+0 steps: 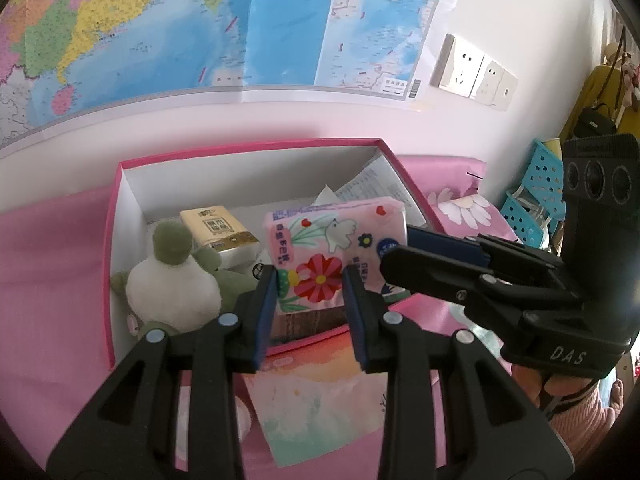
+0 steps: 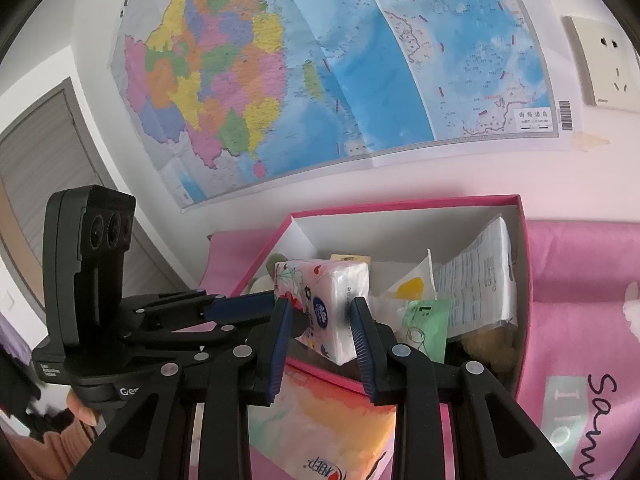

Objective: Organize soft objects
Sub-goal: 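Lower the floral tissue pack into the pink box and open the right gripper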

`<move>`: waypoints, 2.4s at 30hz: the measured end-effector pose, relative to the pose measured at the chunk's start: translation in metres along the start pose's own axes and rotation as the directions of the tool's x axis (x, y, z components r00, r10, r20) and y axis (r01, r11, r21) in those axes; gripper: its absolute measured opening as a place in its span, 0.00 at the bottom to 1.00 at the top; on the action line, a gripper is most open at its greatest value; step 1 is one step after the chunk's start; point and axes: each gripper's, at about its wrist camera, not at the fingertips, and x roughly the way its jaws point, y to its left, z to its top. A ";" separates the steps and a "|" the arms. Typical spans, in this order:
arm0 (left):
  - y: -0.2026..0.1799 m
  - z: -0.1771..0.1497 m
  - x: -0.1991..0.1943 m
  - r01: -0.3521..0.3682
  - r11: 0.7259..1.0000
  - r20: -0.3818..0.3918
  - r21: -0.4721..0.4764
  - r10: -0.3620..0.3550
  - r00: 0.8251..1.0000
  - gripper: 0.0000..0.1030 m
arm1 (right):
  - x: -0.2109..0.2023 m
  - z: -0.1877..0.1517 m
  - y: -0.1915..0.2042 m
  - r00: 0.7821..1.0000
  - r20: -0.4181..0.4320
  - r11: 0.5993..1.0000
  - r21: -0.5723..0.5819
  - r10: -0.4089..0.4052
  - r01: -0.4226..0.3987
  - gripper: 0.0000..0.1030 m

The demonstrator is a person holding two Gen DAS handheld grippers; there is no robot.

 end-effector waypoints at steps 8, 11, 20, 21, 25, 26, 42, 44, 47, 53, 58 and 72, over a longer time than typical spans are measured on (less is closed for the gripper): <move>0.001 0.005 0.006 -0.004 1.000 -0.007 -0.007 0.004 1.000 0.33 | 0.002 0.001 -0.003 1.000 0.002 1.000 0.016 -0.008 0.008 0.29; 0.002 0.006 0.008 -0.007 1.000 -0.012 -0.011 0.007 1.000 0.33 | 0.003 0.001 -0.003 1.000 0.001 1.000 0.019 -0.012 0.012 0.29; 0.005 0.010 0.017 -0.020 1.000 -0.026 -0.023 0.020 0.999 0.33 | 0.013 0.006 -0.007 1.000 -0.011 0.999 0.024 -0.021 0.021 0.29; 0.005 0.011 0.018 -0.023 0.999 -0.028 -0.022 0.022 0.999 0.33 | 0.014 0.007 -0.007 1.000 -0.013 0.999 0.025 -0.020 0.020 0.29; 0.004 0.013 0.024 -0.033 0.999 -0.039 -0.020 0.032 0.999 0.33 | 0.017 0.009 -0.008 1.000 -0.013 0.999 0.024 -0.026 0.027 0.30; 0.005 0.013 0.025 -0.034 0.999 -0.041 -0.020 0.033 0.999 0.33 | 0.017 0.010 -0.008 1.000 -0.012 0.999 0.023 -0.027 0.027 0.29; 0.009 0.018 0.035 -0.047 0.998 -0.063 -0.030 0.045 0.997 0.33 | 0.025 0.014 -0.013 1.000 -0.014 0.999 0.041 -0.022 0.023 0.29; 0.009 0.019 0.036 -0.049 0.998 -0.065 -0.032 0.047 0.997 0.33 | 0.027 0.015 -0.014 1.000 -0.016 0.999 0.043 -0.023 0.023 0.29; 0.009 0.020 0.038 -0.054 0.998 -0.066 -0.032 0.052 0.996 0.33 | 0.029 0.015 -0.016 1.000 -0.019 0.999 0.048 -0.021 0.022 0.29; 0.011 0.021 0.041 -0.061 0.997 -0.076 -0.042 0.058 0.995 0.33 | 0.033 0.016 -0.018 1.000 -0.023 0.998 0.061 -0.019 0.021 0.31; 0.013 0.022 0.044 -0.071 0.996 -0.085 -0.051 0.066 0.994 0.33 | 0.037 0.017 -0.018 1.000 -0.027 0.998 0.067 -0.015 0.017 0.31; 0.009 0.023 0.034 -0.109 0.992 -0.049 -0.063 0.106 0.993 0.35 | 0.041 0.011 -0.028 0.999 -0.030 0.992 0.121 -0.036 0.039 0.32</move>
